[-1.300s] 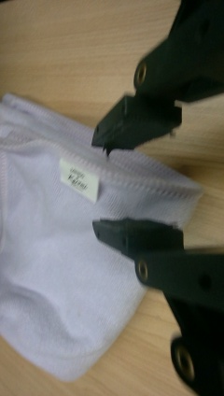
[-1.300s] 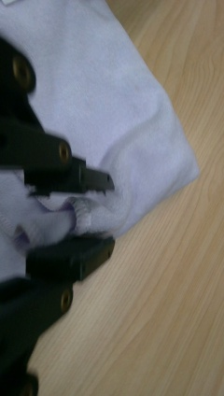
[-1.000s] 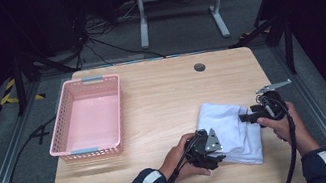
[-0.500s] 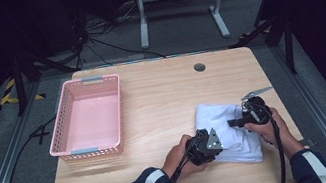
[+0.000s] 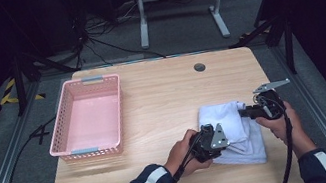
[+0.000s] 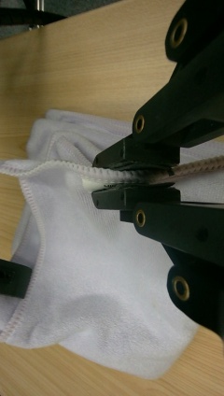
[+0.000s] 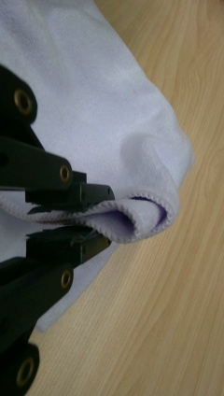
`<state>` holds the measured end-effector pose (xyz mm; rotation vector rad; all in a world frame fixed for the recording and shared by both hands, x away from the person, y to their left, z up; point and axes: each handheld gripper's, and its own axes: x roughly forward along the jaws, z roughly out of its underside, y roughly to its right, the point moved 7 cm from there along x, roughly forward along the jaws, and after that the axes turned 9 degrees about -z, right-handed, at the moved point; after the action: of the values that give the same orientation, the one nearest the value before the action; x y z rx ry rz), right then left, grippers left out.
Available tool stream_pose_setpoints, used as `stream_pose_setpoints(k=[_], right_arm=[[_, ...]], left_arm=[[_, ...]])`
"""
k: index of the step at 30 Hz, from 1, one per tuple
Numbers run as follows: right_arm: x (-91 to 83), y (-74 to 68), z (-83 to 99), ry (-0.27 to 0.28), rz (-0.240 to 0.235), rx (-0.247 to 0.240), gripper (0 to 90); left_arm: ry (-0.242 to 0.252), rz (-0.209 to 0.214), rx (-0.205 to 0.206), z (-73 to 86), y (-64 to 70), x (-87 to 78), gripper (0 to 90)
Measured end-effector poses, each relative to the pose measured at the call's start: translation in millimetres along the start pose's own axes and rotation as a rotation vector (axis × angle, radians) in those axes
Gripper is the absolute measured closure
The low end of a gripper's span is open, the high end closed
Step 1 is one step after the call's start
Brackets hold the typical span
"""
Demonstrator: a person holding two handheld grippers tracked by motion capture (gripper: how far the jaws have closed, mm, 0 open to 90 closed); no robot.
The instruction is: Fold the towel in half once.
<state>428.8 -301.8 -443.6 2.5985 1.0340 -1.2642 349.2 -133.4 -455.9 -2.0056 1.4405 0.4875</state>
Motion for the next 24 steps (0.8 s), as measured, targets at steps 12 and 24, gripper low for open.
stream_pose_setpoints(k=[12,24], right_arm=[[-9.3,14.0,30.9,-0.037,0.048,0.014,83.1],[1.7,13.4,24.8,0.040,-0.051,0.101,29.1]], left_arm=[[-0.086,0.109,0.037,11.6,39.8,38.4,72.7],[-0.039,0.101,-0.002,10.9,35.1,33.6,79.4]])
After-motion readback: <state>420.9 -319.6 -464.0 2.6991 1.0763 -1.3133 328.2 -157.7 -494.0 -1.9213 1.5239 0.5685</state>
